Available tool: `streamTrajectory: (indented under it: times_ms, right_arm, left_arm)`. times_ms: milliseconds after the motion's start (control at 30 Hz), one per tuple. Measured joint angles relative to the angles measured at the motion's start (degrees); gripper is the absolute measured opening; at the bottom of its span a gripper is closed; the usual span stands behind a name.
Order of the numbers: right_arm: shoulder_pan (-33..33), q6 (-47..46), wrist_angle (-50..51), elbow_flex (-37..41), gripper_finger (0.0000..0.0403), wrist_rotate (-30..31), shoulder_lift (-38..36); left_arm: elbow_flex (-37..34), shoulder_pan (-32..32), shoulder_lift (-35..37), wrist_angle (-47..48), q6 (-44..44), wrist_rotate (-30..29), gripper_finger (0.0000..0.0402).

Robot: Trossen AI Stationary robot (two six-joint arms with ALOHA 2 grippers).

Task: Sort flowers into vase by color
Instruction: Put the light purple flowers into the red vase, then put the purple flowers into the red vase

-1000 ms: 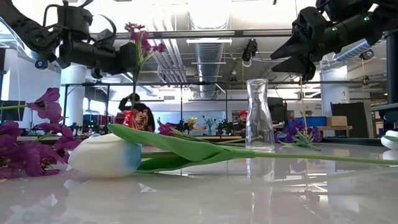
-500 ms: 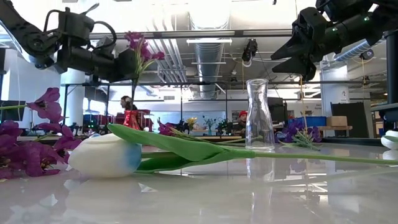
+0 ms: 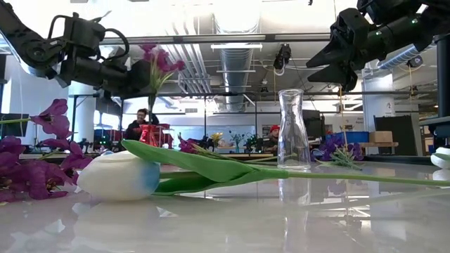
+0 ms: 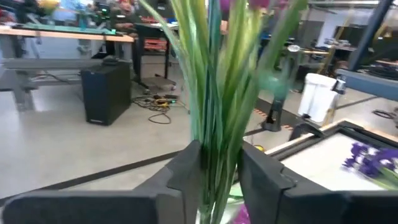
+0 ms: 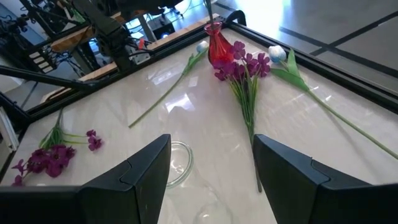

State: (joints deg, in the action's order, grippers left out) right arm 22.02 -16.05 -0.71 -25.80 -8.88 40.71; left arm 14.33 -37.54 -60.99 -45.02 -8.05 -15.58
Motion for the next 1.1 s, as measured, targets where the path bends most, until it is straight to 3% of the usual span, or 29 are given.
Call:
streamTrajectory:
  times_ms: [567,867,967,1100]
  right_arm:
    - [0.00,-0.62,-0.17,0.00,0.0219,0.02,0.00]
    - [0.00,-7.57,0.01,0.00,0.0219,0.02,0.01]
    - [0.01,-12.86,1.59,-0.51,0.0219,0.90,1.19]
    - [0.11,-21.06,10.88,-3.82,0.0219,7.28,5.14]
  left_arm:
    - [0.00,0.00,0.39,11.08,-0.01,0.10,0.0190]
    - [1.55,0.44,8.32,30.01,-1.66,0.56,0.0194]
    - [3.45,0.78,11.73,37.56,-3.53,5.80,0.0194]
    - [6.09,0.87,15.09,45.05,-5.98,14.89,0.0194]
